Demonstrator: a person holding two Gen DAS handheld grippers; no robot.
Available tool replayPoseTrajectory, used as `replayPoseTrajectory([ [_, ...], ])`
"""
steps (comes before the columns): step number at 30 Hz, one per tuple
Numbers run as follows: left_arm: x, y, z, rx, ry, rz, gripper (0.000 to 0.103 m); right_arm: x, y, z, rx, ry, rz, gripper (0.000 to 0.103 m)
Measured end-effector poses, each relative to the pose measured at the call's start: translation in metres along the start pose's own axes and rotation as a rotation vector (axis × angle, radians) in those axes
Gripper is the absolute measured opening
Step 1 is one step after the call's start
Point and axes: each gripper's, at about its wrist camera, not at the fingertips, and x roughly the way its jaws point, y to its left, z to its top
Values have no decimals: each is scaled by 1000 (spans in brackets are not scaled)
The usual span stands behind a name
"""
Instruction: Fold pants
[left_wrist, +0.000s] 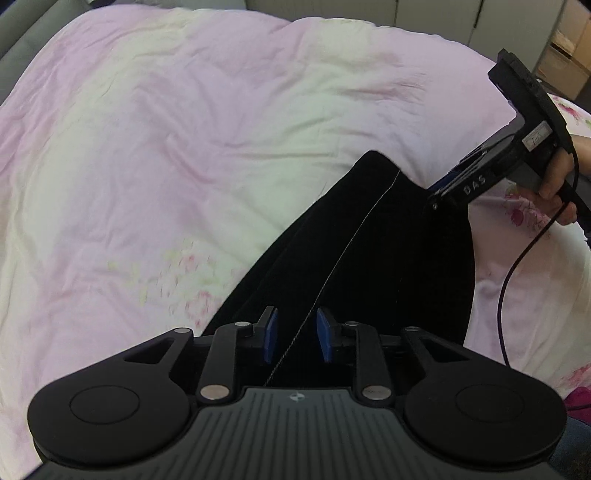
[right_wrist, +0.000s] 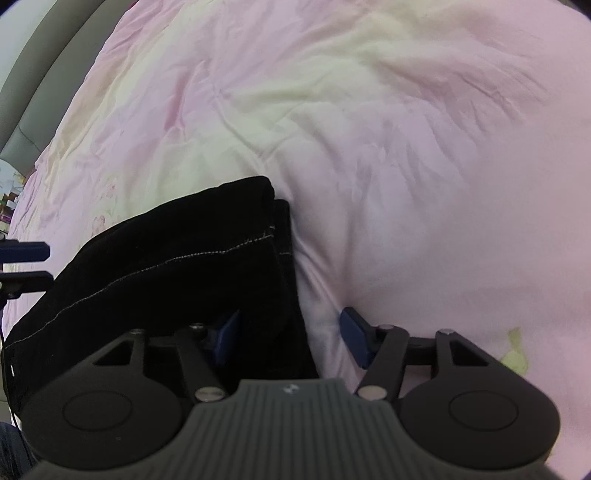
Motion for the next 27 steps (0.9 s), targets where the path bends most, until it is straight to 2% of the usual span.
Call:
replayPoseTrajectory([
  [1,-5,6,-14,-31,-1,4,30,1,-3,1,11,5,22,45],
  [2,-8,12,-27,-62,1,8,31,3,-6,1,38,24,76,32],
  [7,-26,46,-103,-255,23,12,31,7,-21,2,139,56,158,30],
  [9,-32,55,-133,-318,30,24,31,1,-20,3,159,56,164,24],
  [14,-37,64,-194,-420,7,10,31,-42,10,7,96,9,155,16],
  [18,-19,59,-210,-420,-23,17,31,-88,55,12,26,-36,145,15],
  [20,-1,58,-210,-425,-37,18,31,-108,82,14,-12,-59,134,15],
  [23,23,59,-200,-434,-43,64,31,-133,129,16,-70,-87,115,14],
  [27,5,71,-197,-440,-104,117,30,-160,192,15,-136,-108,112,14],
])
